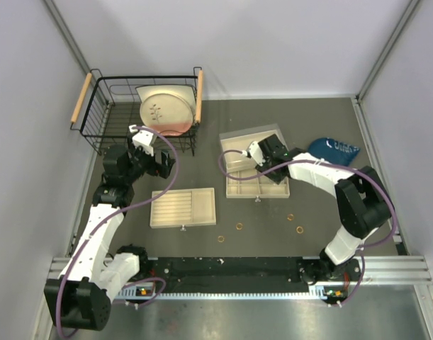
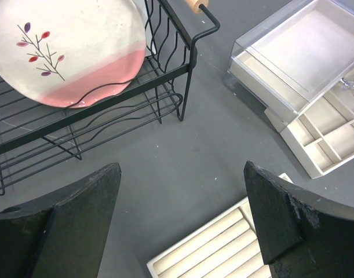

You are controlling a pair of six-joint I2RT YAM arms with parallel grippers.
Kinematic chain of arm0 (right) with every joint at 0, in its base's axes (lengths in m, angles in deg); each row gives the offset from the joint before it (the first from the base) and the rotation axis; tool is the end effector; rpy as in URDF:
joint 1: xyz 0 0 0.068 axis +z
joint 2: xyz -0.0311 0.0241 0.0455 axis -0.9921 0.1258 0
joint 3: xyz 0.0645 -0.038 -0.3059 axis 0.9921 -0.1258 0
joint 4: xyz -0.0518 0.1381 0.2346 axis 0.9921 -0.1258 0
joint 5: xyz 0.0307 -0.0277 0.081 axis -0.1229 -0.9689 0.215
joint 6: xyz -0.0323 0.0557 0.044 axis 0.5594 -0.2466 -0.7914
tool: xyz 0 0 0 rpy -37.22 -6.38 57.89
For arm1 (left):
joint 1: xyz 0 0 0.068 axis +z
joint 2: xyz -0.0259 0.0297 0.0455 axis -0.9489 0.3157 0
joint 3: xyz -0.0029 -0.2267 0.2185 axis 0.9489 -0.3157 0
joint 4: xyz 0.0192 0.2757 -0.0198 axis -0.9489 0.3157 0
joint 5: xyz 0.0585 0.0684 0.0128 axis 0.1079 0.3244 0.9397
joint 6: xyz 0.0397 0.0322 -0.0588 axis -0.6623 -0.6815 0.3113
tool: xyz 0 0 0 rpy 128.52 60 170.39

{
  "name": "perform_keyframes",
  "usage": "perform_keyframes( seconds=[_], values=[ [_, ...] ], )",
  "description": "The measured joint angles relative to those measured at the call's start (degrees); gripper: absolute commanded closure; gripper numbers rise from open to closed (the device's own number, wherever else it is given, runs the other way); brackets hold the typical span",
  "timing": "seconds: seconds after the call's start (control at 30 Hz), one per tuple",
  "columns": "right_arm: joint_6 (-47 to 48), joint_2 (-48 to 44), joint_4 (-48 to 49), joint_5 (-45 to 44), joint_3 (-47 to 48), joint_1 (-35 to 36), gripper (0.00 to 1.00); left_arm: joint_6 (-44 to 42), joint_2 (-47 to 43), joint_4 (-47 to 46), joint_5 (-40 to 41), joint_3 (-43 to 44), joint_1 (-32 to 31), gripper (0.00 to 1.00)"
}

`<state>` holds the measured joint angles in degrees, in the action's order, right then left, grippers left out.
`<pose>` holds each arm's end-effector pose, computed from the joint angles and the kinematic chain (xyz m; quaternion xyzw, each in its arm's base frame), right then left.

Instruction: Organize the mixed jewelry

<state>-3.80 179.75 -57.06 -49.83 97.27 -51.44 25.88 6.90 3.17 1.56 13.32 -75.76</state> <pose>0.3185 0.1750 0.1984 -0.4456 0.8542 -0.1093 0.2445 0.2271 -0.0424 0.3277 0.1941 0.7714 -0.1446 0.5885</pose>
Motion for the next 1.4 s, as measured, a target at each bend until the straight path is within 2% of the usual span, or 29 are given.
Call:
perform_keyframes(
  seconds=[0.5, 1.4],
  values=[
    [-0.57, -6.34, -1.31, 1.33, -4.00, -0.02, 0.61, 0.00, 0.00, 0.00, 0.00, -0.07, 0.00, 0.07],
    [-0.85, -1.46, -0.81, 2.78, -4.44, -0.11, 0.62, 0.00, -0.48, 0.02, 0.00, -0.09, 0.00, 0.07]
  ],
)
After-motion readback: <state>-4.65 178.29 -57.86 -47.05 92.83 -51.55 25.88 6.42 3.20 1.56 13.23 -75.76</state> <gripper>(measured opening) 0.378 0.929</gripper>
